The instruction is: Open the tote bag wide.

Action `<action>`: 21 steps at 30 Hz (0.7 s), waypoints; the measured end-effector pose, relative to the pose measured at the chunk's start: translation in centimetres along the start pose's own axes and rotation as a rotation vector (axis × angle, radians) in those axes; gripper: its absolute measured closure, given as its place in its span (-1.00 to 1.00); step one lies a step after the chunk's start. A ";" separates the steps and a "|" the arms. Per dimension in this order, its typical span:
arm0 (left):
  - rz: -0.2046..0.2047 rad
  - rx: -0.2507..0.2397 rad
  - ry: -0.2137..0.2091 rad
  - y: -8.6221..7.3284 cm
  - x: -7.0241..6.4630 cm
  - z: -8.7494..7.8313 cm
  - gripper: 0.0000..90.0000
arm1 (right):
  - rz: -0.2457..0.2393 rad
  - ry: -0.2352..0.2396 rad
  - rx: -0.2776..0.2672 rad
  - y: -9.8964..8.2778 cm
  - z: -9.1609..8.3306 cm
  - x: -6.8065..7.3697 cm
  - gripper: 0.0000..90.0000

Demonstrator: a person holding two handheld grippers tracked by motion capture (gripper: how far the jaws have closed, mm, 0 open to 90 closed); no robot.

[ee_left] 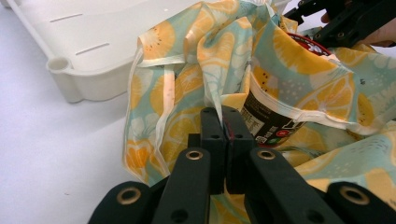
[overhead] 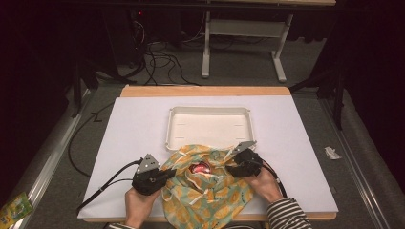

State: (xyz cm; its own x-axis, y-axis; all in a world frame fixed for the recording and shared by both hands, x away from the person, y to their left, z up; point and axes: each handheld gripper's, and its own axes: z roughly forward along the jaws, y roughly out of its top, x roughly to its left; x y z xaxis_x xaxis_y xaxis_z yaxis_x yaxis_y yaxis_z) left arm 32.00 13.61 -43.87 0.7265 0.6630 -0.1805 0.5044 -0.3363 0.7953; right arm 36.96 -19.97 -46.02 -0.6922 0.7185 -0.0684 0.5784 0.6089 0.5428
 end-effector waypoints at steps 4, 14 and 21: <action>-0.003 -0.003 -0.002 0.0 0.0 0.1 0.98 | 0.003 0.025 0.001 0.0 -0.1 0.0 0.54; 0.002 -0.002 0.000 0.0 0.0 -0.1 0.98 | 0.003 0.002 -0.063 0.2 -1.3 0.1 0.63; 0.003 0.002 0.001 0.0 0.0 -0.1 0.98 | 0.024 0.003 -0.168 0.4 -3.0 0.0 0.82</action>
State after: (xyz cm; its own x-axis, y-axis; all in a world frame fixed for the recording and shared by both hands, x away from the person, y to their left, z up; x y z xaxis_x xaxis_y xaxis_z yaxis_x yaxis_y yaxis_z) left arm 31.96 13.65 -43.82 0.7277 0.6625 -0.1778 0.5031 -0.3393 0.7948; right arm 35.85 -20.74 -43.33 -0.6803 0.7311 -0.0516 0.5146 0.5266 0.6767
